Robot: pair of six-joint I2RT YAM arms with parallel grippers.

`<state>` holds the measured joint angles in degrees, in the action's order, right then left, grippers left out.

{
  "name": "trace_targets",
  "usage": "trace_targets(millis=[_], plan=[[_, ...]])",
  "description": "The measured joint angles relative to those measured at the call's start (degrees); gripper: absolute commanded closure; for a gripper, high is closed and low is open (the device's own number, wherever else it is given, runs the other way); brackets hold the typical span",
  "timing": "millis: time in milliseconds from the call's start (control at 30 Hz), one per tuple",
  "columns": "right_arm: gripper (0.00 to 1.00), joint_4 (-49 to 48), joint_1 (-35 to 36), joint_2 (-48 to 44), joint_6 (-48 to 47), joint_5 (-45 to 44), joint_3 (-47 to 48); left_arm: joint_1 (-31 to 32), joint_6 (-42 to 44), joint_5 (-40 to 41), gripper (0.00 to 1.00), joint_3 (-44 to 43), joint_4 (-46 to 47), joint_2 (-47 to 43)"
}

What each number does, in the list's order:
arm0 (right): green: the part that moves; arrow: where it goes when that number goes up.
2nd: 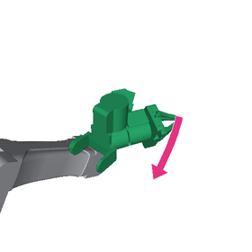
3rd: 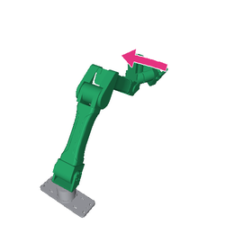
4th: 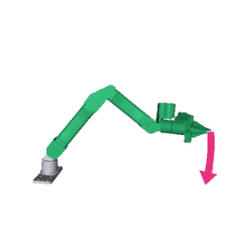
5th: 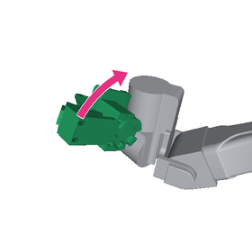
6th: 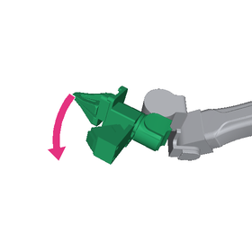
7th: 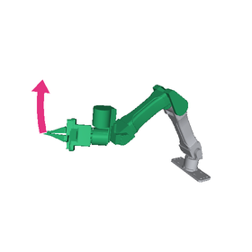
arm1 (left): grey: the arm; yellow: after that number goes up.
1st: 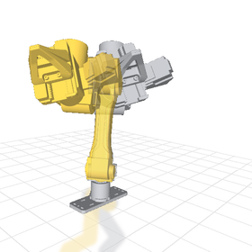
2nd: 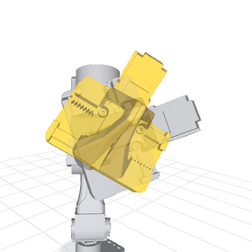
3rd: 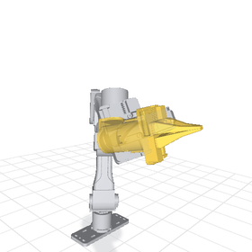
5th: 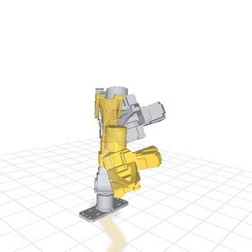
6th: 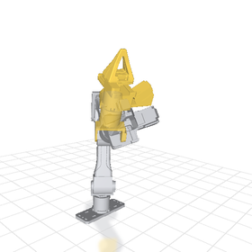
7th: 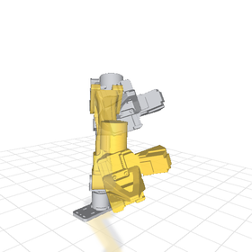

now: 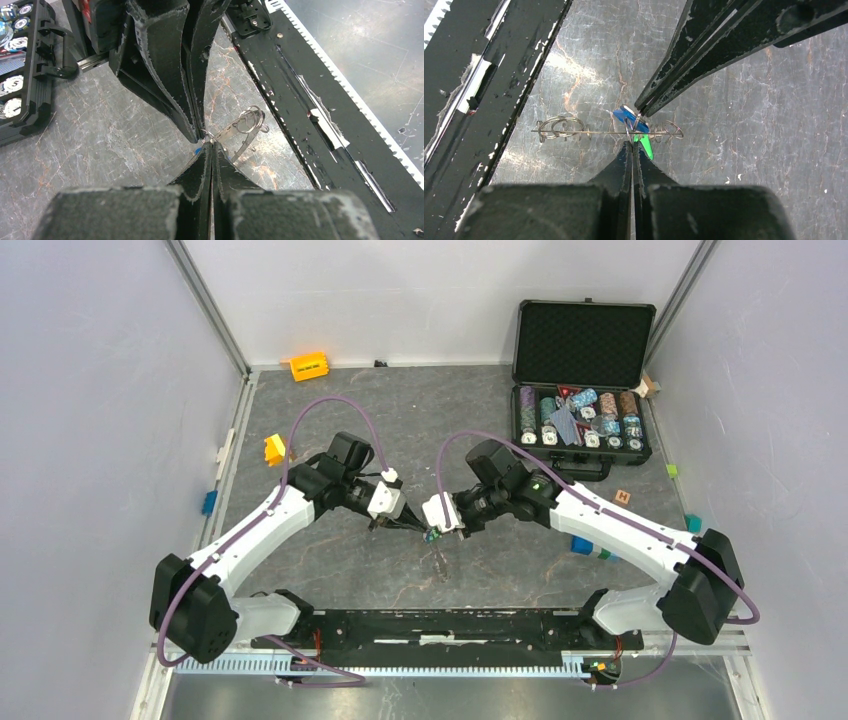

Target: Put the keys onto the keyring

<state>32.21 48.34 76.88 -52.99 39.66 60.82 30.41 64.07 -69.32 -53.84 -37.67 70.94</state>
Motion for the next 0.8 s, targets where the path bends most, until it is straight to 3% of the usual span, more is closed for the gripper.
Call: trace_targets(millis=[800], plan=[[1.00, 1.5, 0.0, 0.9, -0.2, 1.0, 1.0, 0.5, 5.2, 0.0, 0.98, -0.1, -3.0, 0.0]])
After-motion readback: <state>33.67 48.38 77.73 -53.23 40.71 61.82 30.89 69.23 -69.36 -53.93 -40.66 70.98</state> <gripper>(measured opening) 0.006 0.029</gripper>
